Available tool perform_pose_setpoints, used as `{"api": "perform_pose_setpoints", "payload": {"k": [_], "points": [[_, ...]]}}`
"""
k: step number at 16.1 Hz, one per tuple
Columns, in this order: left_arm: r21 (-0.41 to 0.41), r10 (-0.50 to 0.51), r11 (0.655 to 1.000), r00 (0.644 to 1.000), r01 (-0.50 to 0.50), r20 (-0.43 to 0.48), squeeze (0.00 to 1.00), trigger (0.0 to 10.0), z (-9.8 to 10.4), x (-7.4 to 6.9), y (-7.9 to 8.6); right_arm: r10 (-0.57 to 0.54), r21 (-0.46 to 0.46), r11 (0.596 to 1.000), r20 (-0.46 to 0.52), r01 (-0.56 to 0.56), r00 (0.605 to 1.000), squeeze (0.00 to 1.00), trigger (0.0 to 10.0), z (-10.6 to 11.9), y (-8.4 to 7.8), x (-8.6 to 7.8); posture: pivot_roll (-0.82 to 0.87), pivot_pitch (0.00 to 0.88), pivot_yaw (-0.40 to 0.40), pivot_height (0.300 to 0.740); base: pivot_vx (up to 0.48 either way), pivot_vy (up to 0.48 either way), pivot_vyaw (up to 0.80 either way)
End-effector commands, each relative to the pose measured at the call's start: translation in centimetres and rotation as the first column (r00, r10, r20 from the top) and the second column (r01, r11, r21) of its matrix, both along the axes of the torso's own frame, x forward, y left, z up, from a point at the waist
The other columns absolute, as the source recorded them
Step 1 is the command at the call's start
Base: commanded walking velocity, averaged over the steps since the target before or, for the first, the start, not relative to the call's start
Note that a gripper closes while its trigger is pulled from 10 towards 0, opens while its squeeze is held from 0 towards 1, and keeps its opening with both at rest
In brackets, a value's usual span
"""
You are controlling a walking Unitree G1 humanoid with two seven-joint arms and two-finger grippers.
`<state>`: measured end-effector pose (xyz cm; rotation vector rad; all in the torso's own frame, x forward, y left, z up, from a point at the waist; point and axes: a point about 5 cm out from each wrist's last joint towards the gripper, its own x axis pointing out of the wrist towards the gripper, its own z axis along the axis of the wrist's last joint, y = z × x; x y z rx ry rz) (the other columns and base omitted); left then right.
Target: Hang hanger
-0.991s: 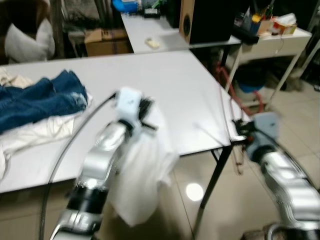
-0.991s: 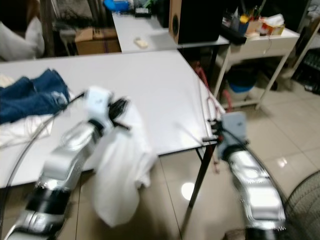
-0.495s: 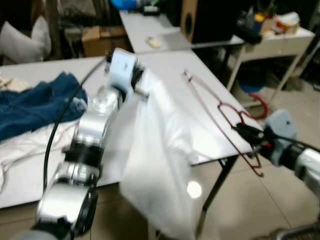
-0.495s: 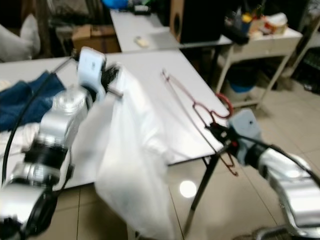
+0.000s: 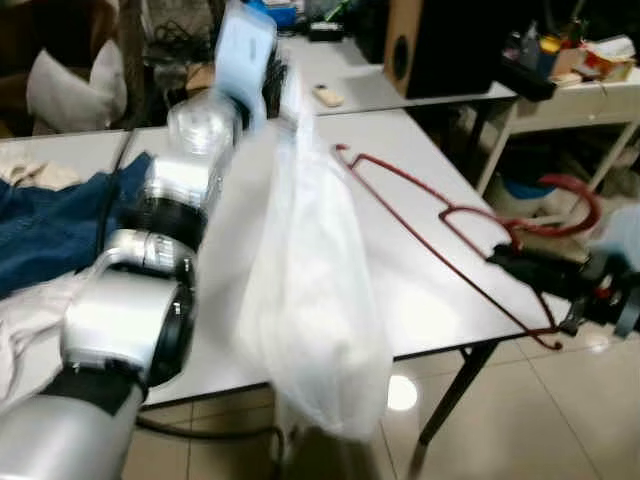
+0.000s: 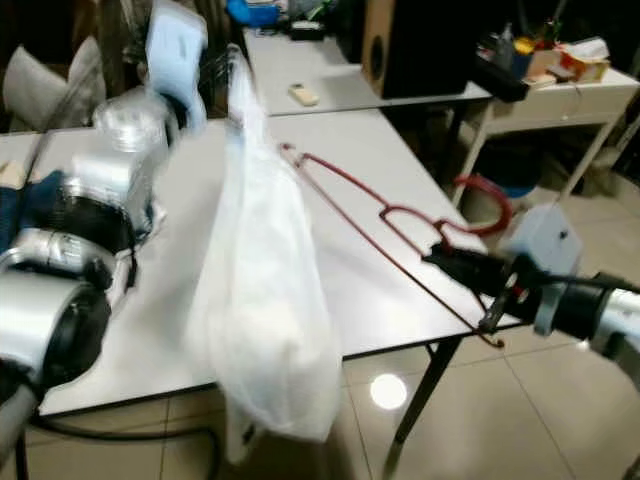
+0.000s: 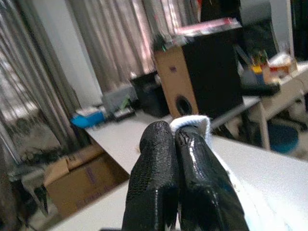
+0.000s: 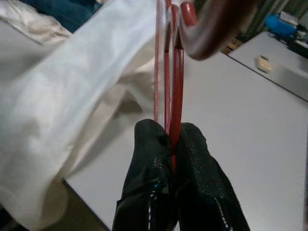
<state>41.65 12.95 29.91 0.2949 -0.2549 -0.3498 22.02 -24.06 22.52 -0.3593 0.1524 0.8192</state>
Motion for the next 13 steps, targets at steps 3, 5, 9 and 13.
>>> {"api": "perform_pose_setpoints", "payload": {"k": [3, 5, 9, 13], "points": [[0.013, -0.012, 1.0, 1.0, 0.012, -0.021, 0.0, 10.0, -0.7, 0.2, 0.3, 0.084, 0.024, 0.996, -0.006, -0.084, 0.996, 0.0, 10.0, 0.3, 1.2, -0.6, -0.19, 0.0, 0.017, 0.74, 0.0, 0.0, 0.0], [0.042, -0.055, 0.998, 0.998, 0.056, -0.003, 0.0, 10.0, -0.3, 0.2, -0.4, 0.148, 0.043, 0.988, -0.024, -0.147, 0.989, 0.0, 10.0, 0.0, 2.2, -0.4, -0.19, 0.0, 0.011, 0.74, 0.0, 0.0, 0.0], [-0.071, -0.204, 0.976, 0.979, 0.205, 0.028, 0.0, 10.0, 1.7, -0.4, -0.7, 0.154, -0.067, 0.985, -0.046, -0.157, 0.987, 0.0, 10.0, -2.1, 3.8, 2.7, -0.16, 0.0, -0.002, 0.74, 0.0, 0.0, 0.0], [-0.112, -0.372, 0.919, 0.925, 0.379, 0.076, 0.0, 10.0, 4.6, -1.7, -1.2, 0.131, -0.222, 0.965, -0.055, -0.14, 0.99, 0.0, 10.0, -3.4, 4.2, 6.6, -0.15, 0.0, -0.011, 0.74, 0.0, 0.0, 0.0]]}}
